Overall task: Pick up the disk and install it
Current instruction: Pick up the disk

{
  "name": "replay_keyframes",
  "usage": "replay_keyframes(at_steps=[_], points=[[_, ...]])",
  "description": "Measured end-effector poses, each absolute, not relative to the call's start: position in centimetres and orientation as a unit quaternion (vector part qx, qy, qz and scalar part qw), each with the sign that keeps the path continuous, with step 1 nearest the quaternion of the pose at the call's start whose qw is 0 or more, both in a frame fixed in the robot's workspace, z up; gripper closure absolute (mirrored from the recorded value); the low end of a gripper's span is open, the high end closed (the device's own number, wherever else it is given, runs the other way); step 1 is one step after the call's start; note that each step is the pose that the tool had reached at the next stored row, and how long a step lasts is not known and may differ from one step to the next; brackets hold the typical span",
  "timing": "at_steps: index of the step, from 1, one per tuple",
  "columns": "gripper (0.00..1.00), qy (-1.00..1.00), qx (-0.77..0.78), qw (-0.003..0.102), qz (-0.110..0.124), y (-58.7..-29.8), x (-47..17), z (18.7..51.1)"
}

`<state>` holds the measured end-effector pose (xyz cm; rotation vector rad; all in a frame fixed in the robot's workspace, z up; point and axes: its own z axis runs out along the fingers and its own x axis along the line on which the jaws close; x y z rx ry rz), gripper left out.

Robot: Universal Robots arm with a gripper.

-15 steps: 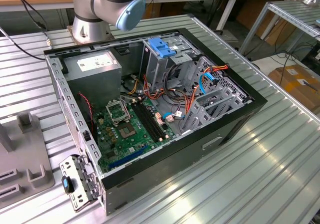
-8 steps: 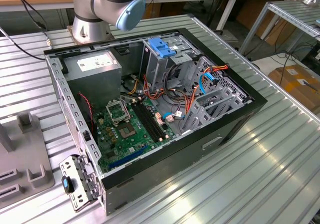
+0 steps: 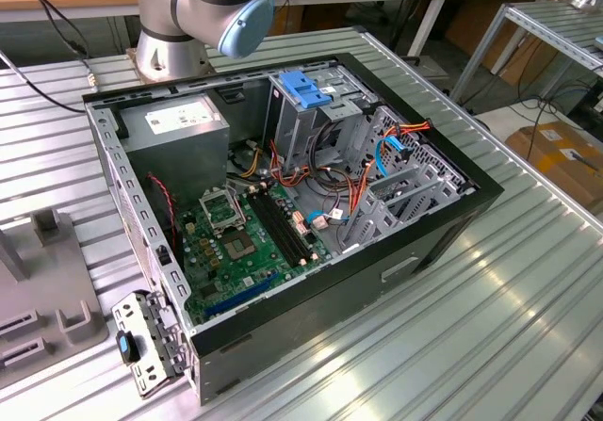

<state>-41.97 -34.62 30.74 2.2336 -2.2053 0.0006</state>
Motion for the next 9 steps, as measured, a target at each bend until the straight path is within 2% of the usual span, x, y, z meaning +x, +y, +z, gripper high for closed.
replay_keyframes(at_steps=[9], points=[[0.65, -0.703, 0.712, 0.001, 0.000, -34.62, -41.97, 30.89]])
